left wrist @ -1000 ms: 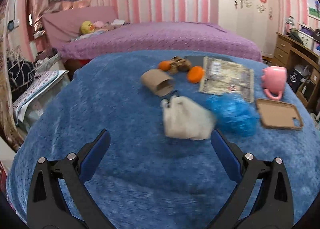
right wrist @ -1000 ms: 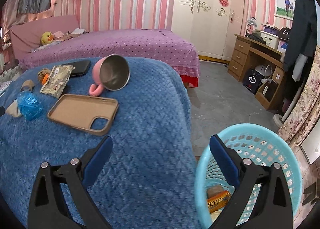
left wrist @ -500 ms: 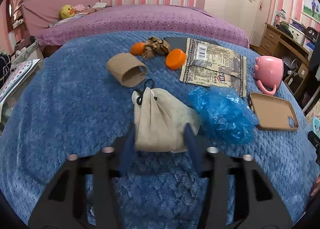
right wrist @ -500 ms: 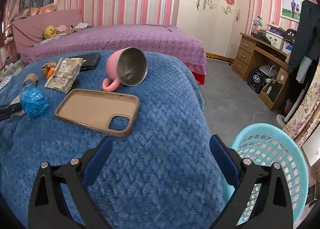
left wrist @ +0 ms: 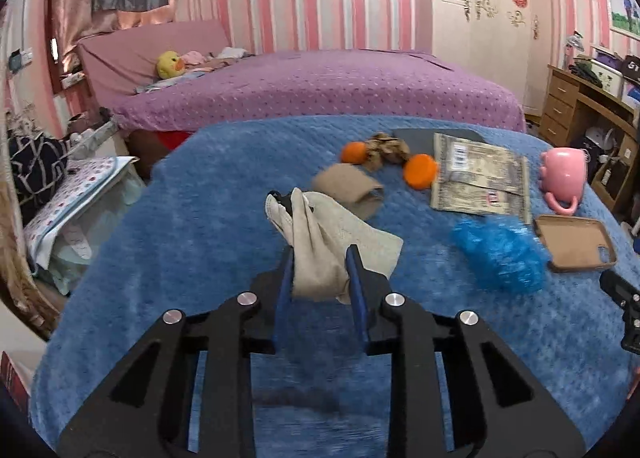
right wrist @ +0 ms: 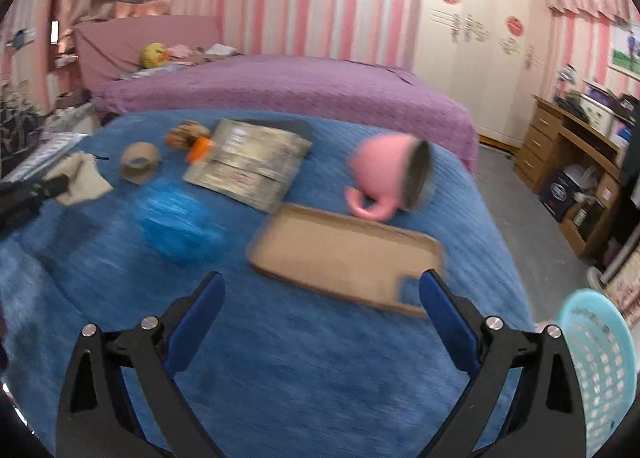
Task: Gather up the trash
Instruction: 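Grasp the blue plastic bag with the right tool while the left tool holds the cloth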
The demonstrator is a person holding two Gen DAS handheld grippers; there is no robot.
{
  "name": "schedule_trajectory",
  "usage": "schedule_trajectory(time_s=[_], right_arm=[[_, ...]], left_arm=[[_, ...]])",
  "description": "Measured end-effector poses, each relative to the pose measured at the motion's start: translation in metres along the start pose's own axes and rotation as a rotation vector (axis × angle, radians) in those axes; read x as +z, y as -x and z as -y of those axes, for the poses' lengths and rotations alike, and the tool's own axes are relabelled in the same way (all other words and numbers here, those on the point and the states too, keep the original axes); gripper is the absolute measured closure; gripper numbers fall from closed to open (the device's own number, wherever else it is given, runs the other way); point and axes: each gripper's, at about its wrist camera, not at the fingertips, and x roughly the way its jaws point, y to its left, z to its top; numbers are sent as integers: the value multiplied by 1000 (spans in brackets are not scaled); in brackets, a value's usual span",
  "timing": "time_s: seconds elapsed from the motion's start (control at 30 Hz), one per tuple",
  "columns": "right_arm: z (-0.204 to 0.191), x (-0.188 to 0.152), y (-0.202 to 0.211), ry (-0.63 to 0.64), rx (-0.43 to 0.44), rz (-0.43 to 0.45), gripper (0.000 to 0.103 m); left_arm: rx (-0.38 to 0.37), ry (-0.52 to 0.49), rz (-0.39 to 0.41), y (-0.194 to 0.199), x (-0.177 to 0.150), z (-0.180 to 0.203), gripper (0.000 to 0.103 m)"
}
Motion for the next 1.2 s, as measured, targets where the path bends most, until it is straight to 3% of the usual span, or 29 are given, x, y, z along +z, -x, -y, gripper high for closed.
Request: schedule_trajectory(time_s=[0.3, 0.47, 0.53, 0.6, 0.67, 0.77, 1.03, 1.2], right_arm=[[-70, 28, -27, 81, 88, -3, 8], [-92, 34, -57, 95, 120, -65, 9], [-99, 32, -70, 110, 142, -114, 23], [-100, 29, -79, 109, 163, -147, 51], [-98, 28, -80, 97, 201, -147, 62], [-88, 31, -67, 79, 212, -95, 67], [-35, 25, -27, 50, 157, -24, 67], [13, 10, -6, 14, 95, -15, 67]], left_arm=[[12, 84, -46, -10, -3, -38, 78], [17, 97, -46, -11, -4, -43, 78], [21, 103, -49, -12, -4, -45, 78], [17, 113, -51, -12, -4, -46, 78], [17, 115, -46, -11, -3, -45, 78], [17, 109, -32, -6, -2, -41, 78], [-22, 78, 33, 21, 3, -12, 78], [-86, 69, 53, 35, 6, 18, 78]])
